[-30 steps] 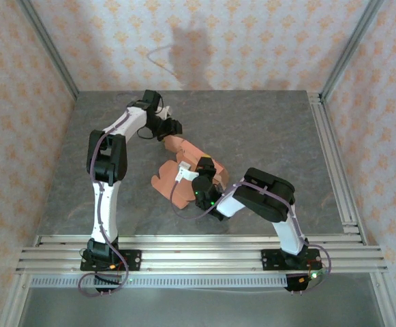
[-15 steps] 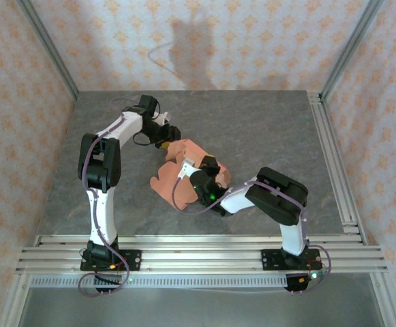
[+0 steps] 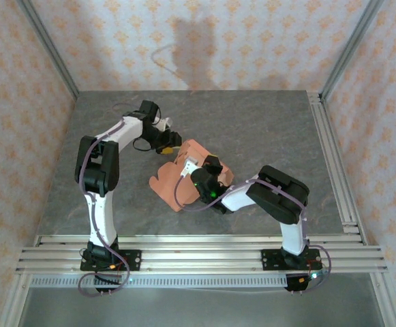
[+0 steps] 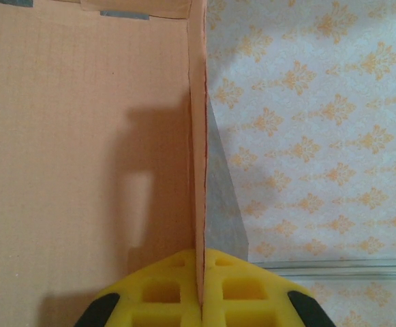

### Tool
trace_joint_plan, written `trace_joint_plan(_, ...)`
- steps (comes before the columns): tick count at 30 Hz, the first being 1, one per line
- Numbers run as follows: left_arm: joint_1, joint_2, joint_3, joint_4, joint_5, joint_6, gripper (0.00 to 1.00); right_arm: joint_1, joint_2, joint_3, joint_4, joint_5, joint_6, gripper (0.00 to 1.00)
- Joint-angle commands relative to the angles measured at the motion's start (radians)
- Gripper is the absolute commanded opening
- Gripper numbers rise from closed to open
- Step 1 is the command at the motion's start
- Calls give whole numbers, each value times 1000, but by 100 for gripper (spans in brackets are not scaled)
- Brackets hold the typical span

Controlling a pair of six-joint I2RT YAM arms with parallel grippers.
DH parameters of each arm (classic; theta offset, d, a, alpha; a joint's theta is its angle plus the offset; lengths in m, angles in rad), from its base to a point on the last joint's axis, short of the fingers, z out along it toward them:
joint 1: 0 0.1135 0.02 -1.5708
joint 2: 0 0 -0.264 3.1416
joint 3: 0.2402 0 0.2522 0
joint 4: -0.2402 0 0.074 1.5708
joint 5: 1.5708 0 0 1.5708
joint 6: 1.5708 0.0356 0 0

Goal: Fold the paper box

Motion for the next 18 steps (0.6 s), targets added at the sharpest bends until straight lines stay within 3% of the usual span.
trace_joint_plan(1,-1,-58,-46,63,-37,21,53,-3,-14,11,-20,-9,-1,0)
trace_joint_plan(18,-1,-280,-299,298,-115,94,58,1,12,14,52,10,-98,0)
